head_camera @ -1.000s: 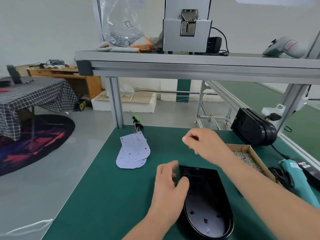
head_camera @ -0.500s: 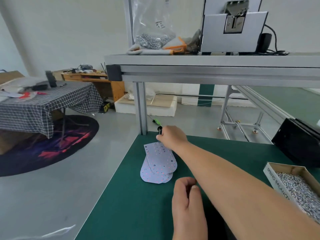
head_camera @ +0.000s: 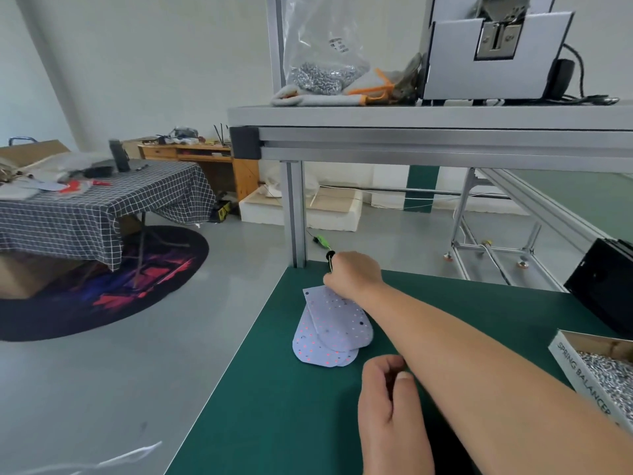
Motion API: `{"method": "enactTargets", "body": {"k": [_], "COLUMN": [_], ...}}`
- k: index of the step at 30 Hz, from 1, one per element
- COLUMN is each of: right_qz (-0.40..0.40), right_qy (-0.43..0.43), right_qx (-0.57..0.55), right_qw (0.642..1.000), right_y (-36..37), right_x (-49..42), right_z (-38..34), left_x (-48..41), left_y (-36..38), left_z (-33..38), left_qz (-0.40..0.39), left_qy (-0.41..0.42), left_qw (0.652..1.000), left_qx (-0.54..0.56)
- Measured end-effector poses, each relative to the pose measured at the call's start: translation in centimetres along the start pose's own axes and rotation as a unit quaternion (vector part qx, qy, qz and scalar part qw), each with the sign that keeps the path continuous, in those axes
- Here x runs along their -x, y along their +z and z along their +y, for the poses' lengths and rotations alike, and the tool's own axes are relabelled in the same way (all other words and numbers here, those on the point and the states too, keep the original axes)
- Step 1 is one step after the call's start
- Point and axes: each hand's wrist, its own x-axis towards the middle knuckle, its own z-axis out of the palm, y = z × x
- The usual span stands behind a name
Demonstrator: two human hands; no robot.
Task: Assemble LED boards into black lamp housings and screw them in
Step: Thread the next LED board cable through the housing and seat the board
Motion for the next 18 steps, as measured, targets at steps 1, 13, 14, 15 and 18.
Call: {"method": "enactTargets", "body": {"k": [1, 13, 14, 15, 18], "right_qz": [-0.006, -0.017, -0.011, -0.007, 0.012], "right_qy": [0.012, 0.116, 0.112, 0.107, 0.099], "right_qx": [-0.017, -0.471, -0.498, -0.518, -0.552], "right_qw": [1.000, 0.874, 0.860, 0.849, 0.828], "right_y": [-0.1, -2.9, -3.2, -3.5, -4.6], "right_x": [-0.2, -0.2, 0.0, 0.3, 1.0], "right_z": [0.1, 4.6, 4.8, 5.0, 5.5], "left_x": [0.0, 0.4, 0.4, 0.4, 0.4], "left_y": [0.0, 0.2, 0.1, 0.1, 0.0], "left_z": [0.0, 0.2, 0.1, 0.1, -0.1], "left_qz": [0.000, -0.006, -0.009, -0.012, -0.020], "left_qy": [-0.001, -0.004, -0.005, -0.005, 0.005], "left_qw": [1.000, 1.000, 1.000, 1.000, 1.000], "left_qx": [0.000, -0.005, -0.003, -0.002, 0.000]}}
